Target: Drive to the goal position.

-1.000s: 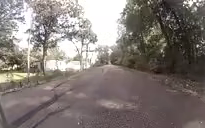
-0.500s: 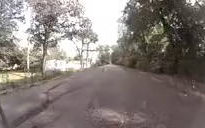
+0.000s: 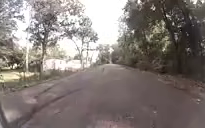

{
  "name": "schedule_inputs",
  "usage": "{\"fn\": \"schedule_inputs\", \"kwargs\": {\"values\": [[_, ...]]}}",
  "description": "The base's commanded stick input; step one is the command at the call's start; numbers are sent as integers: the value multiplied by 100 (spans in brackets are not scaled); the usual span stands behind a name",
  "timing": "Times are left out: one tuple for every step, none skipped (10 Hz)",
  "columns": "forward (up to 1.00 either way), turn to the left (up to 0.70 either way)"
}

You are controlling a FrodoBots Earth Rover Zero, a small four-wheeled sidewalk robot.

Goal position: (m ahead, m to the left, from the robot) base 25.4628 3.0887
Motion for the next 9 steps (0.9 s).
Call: {"fn": "schedule_inputs", "kwargs": {"values": [[70, 0], [70, 0], [70, 0], [70, 0], [70, 0], [70, 0], [70, 0], [70, 0], [70, 0]]}}
